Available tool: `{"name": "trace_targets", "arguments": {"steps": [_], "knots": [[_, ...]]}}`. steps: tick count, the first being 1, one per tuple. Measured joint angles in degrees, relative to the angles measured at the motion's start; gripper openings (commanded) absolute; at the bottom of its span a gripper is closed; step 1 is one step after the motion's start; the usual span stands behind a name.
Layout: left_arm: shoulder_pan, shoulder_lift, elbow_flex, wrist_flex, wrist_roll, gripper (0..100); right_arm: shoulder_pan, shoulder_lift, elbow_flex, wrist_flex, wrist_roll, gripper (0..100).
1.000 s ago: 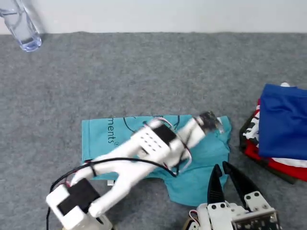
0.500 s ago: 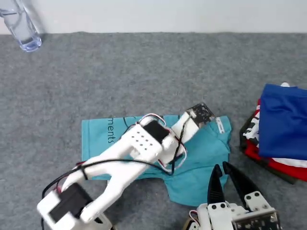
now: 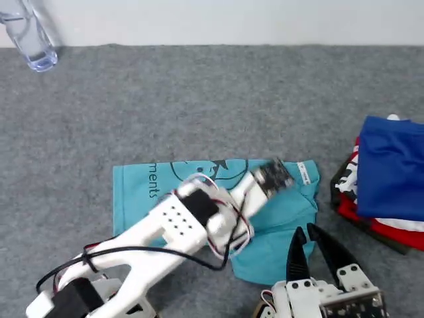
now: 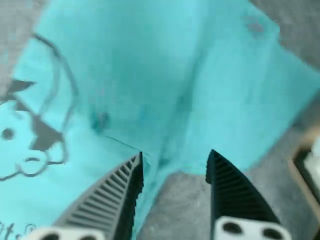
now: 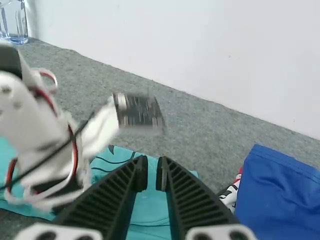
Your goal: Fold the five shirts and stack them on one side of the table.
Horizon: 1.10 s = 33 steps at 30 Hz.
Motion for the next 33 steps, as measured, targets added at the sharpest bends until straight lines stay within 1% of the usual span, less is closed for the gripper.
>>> {"name": "trace_targets", "arguments": {"steps": [4, 8, 13, 19, 24, 29, 33], "knots": [[4.7, 0.0, 1.1, 0.0, -1.4, 20, 0.0, 0.0, 0.0, 0.0, 0.0, 6.2], [5.5, 1.1, 1.1, -2.4, -1.4, 22, 0.0, 0.0, 0.0, 0.0, 0.0, 6.2], [6.9, 9.7, -2.2, -3.5, -1.4, 23, 0.0, 0.0, 0.0, 0.0, 0.2, 6.2], [11.3, 20.0, -8.5, -3.5, -1.4, 23, 0.0, 0.0, 0.0, 0.0, 2.0, 6.2], [13.9, 22.0, -11.6, -1.8, -1.3, 23, 0.0, 0.0, 0.0, 0.0, 2.2, 6.2], [14.9, 24.0, -12.8, -2.8, -1.6, 23, 0.0, 0.0, 0.0, 0.0, 2.2, 6.2], [15.2, 28.5, -14.6, -3.7, -1.8, 23, 0.0, 0.0, 0.0, 0.0, 2.2, 6.2]]}}
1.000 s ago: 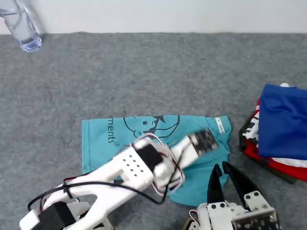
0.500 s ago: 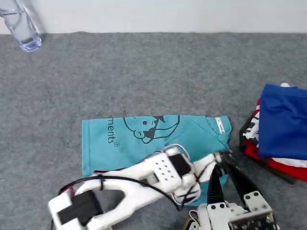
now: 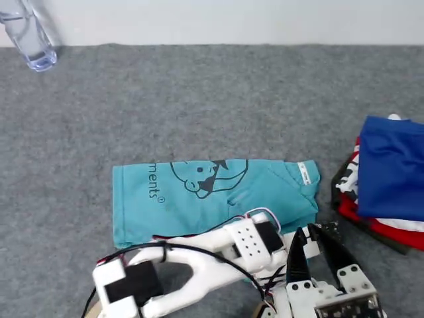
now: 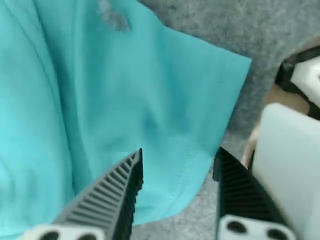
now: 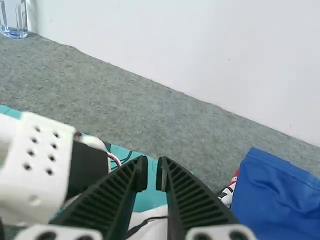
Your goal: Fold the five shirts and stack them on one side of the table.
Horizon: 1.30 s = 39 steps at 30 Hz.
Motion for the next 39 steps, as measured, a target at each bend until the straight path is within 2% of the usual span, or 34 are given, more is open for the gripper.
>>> {"name": "trace_targets", "arguments": {"steps": [4, 11, 18, 24, 30, 39], "knots": [[0.4, 4.5, -4.2, 1.8, -0.1, 20, 0.0, 0.0, 0.0, 0.0, 0.1, 6.2], [1.0, 6.4, -6.1, 2.5, 0.7, 1, 0.0, 0.0, 0.1, 0.0, 0.1, 6.2], [1.1, 6.2, -6.1, 2.3, 0.7, 1, 0.0, 0.0, 0.1, 0.0, 0.1, 6.2], [0.5, -1.8, -4.9, 2.3, 1.1, 1, 0.0, 0.0, 0.1, 0.0, 0.1, 6.2], [-6.7, -5.1, -4.7, -0.9, 1.2, 1, 0.0, 0.0, 0.1, 0.0, 0.1, 6.2], [-13.2, -5.1, -4.7, -6.9, 1.2, 1, 0.0, 0.0, 0.1, 0.0, 0.1, 6.2]]}}
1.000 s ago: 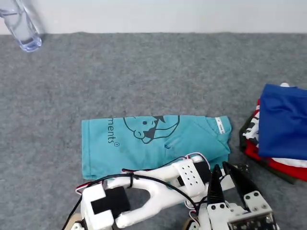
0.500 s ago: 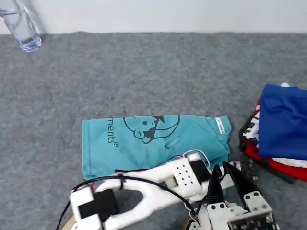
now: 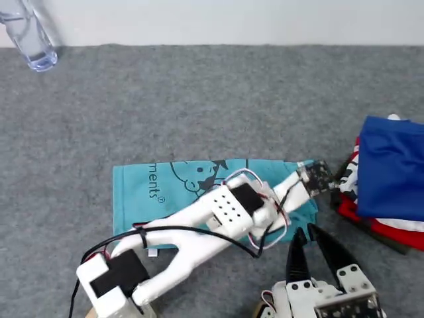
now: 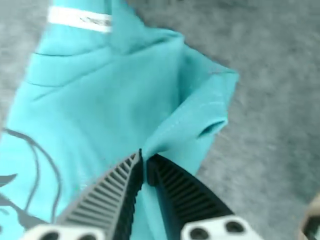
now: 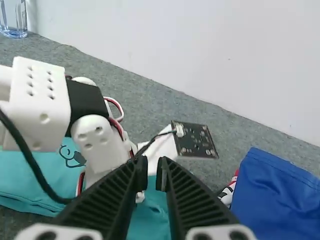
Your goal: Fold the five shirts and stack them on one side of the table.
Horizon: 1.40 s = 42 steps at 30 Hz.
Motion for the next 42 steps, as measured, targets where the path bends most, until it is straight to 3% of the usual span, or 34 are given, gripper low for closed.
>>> {"name": "trace_targets", "arguments": {"steps": [8, 13, 20, 27, 33, 42], "knots": [[-6.4, 0.0, 0.4, -4.2, 0.0, 2, 0.0, 0.0, 0.0, 0.0, 0.0, 6.2], [-6.5, 0.0, 2.3, -6.4, 0.0, 2, 0.0, 0.0, 0.0, 0.0, 0.0, 6.2], [-9.1, 0.0, 4.8, -7.1, 0.0, 21, 0.0, 0.0, 0.0, 0.0, 0.0, 6.2], [-13.6, -0.6, 5.4, -6.9, 0.1, 19, 0.0, 0.0, 3.6, 0.0, 0.0, 6.2], [-13.3, -8.0, 5.4, -0.8, 2.6, 6, 0.0, -0.1, 4.7, 0.0, 0.0, 6.2], [-4.2, -17.4, 13.8, 1.8, 0.4, 3, 0.0, -0.1, 4.7, 0.0, 0.0, 6.2]]}}
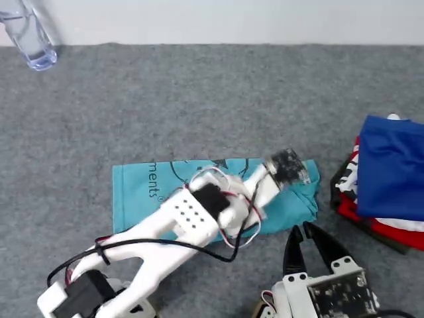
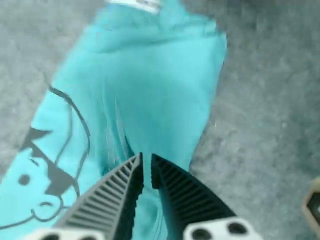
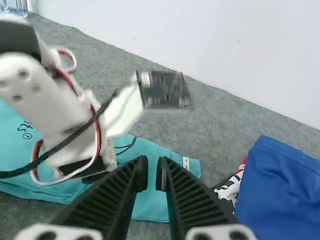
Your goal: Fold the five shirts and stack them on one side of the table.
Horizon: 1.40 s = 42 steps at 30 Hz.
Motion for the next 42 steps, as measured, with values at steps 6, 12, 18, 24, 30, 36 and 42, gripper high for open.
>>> {"name": "trace_targets", "arguments": {"steps": [6, 12, 18, 24, 30, 36, 42], "knots": [[-1.8, 6.9, 0.4, -2.0, -0.4, 2, 0.0, 0.0, 0.0, 0.0, 0.0, 6.2], [-8.0, 18.5, -4.9, -1.5, -0.4, 2, 0.0, 0.0, 0.0, 0.0, 0.0, 6.2], [-11.1, 22.2, -11.9, 5.3, -0.2, 2, 0.0, 0.0, 0.0, 0.0, 0.0, 6.2], [-9.6, 11.9, -12.7, 11.4, 3.7, 2, 0.0, 0.0, 0.0, 0.0, 0.0, 6.2], [-16.8, -2.5, -12.7, 19.0, 6.4, 3, 0.0, 0.0, 0.3, 0.0, 0.0, 6.2], [-31.4, -13.3, -6.8, 25.4, 4.2, 11, 0.0, 0.0, 0.3, 0.0, 0.0, 6.2], [-47.2, -20.2, 4.3, 25.4, -4.0, 26, 0.0, 0.0, 0.3, 0.0, 0.0, 6.2]]}}
